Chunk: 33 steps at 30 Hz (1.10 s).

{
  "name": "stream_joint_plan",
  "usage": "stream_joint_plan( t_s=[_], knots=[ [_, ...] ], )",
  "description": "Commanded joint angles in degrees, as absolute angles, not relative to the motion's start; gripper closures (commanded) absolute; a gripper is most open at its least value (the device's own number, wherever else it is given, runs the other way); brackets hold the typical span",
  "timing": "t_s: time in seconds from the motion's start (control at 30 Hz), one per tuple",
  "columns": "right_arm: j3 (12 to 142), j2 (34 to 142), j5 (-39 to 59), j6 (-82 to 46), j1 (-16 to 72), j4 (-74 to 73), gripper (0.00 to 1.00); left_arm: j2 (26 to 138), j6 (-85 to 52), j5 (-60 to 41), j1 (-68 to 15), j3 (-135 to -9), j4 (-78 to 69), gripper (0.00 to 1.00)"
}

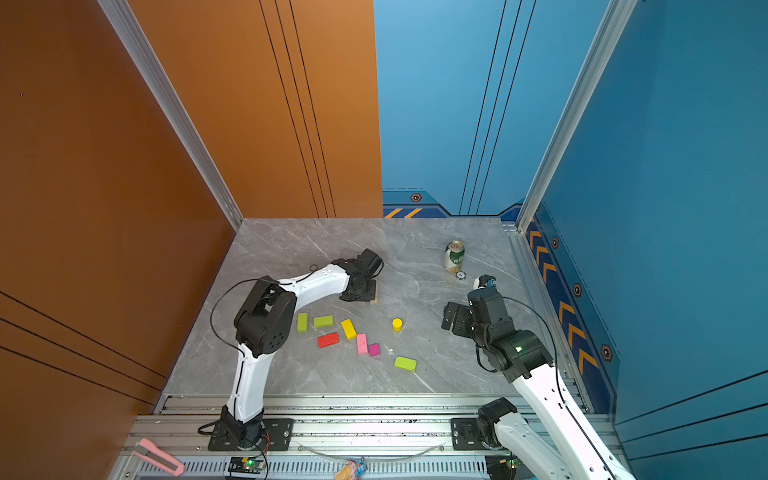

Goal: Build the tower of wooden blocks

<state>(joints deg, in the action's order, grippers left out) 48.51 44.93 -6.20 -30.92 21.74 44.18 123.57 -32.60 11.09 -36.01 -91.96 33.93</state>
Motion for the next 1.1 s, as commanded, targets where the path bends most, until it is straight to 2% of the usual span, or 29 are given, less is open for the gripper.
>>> stream_joint_plan(
  t_s=[0.0, 0.1, 0.47, 0.6, 0.67, 0.77, 1.07],
  knots=[
    [47.9, 45.2, -7.2, -30.4, 21.4, 45.5, 0.0, 124.6, -32.7, 12.2, -35.8, -92.8, 35.7, 0.62],
    [48.0, 45.4, -7.1, -30.4, 21.4, 45.4, 0.0, 123.4, -32.7, 12.8, -36.0, -92.6, 35.9, 0.5],
    [49.2, 44.7, -7.4, -30.4, 21.4, 46.6, 0.0, 118.1, -31.5, 14.9, -37.0, -93.4, 36.4, 0.39],
    [49.8, 44.1, -7.7, -30.6, 21.4, 47.7, 0.0, 115.0, -31.1, 16.0, -37.5, -92.8, 36.5, 0.38],
    [50.0, 43.8, -7.9, -30.8, 21.4, 48.2, 0.0, 112.9, -31.1, 16.9, -37.7, -92.1, 36.5, 0.37],
    [50.2, 43.3, -7.9, -31.3, 21.6, 49.0, 0.0, 109.0, -30.4, 18.6, -38.4, -90.6, 36.4, 0.28],
    [50.5, 41.9, -8.0, -34.1, 24.4, 50.4, 0.0, 92.8, -27.5, 24.5, -43.3, -79.5, 35.6, 0.18]
  ],
)
